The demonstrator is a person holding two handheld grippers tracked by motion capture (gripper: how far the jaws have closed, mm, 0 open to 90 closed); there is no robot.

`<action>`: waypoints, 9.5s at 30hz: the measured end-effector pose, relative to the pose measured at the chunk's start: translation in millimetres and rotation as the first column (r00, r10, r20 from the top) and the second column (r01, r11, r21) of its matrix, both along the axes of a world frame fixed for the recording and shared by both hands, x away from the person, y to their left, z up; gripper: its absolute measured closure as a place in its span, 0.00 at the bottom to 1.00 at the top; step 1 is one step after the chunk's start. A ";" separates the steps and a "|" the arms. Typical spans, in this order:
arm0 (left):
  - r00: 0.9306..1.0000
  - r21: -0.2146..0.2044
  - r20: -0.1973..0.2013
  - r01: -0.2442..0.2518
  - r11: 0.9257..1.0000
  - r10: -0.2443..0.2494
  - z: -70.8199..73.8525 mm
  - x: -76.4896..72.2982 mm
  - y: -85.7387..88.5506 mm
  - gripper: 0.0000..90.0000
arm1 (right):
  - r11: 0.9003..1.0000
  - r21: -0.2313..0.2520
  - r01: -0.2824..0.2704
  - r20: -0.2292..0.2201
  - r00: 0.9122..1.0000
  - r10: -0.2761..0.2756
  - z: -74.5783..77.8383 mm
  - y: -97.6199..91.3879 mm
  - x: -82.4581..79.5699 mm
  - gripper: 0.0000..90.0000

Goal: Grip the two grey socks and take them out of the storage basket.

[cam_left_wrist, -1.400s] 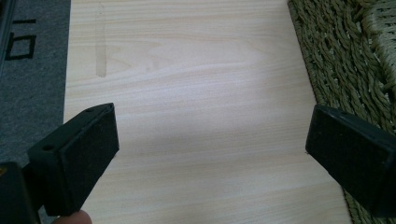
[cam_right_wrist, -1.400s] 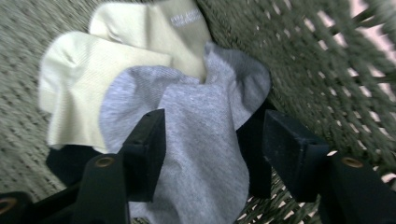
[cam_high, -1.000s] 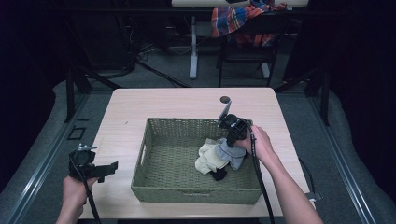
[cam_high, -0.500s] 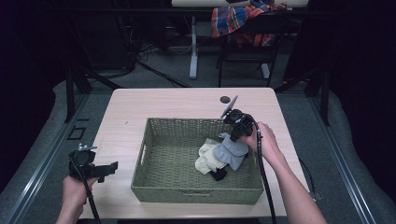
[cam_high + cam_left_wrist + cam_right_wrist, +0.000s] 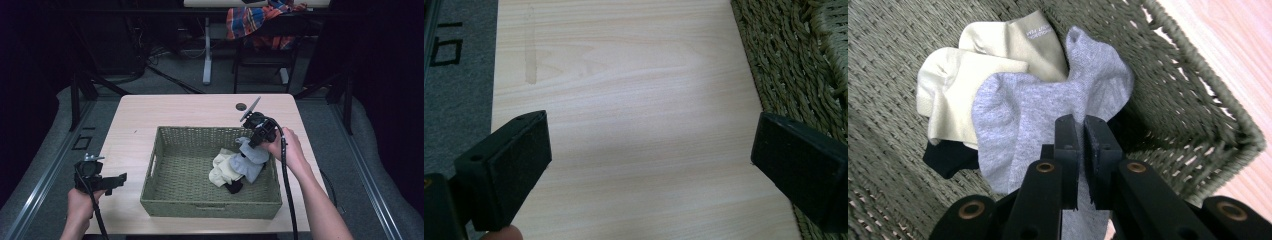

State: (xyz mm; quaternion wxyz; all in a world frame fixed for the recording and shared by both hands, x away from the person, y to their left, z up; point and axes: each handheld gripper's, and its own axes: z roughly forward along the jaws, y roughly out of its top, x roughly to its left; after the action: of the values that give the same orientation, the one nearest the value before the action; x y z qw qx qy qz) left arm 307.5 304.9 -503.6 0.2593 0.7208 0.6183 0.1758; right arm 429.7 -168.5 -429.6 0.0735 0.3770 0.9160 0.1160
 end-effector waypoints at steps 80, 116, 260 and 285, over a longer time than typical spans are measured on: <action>1.000 -0.007 0.003 -0.001 1.000 0.001 0.7 0.1 -0.7 0.03 | 0.918 0.051 0.394 0.000 0.919 -0.395 -8.9 -157.0 7.9 0.95; 1.000 -0.008 0.003 -0.001 1.000 0.001 0.4 0.4 -0.5 0.03 | 0.917 -0.001 0.398 -0.108 0.912 -0.396 -68.4 -159.5 23.2 0.77; 1.000 -0.011 0.000 -0.003 1.000 0.003 0.4 -1.4 0.0 0.03 | 0.997 0.048 -0.066 0.007 0.998 0.065 46.6 12.2 -16.1 0.99; 1.000 -0.011 0.004 -0.005 1.000 0.005 0.7 -1.9 0.3 0.03 | 0.999 0.051 -0.009 0.085 0.996 0.005 108.4 -15.8 -14.0 0.98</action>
State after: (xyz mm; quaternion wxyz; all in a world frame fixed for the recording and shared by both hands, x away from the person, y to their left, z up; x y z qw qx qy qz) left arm 305.6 305.2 -502.9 0.2642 0.7175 0.6205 0.1744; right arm 415.7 -184.3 -321.2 0.1020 0.3702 0.9101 0.1557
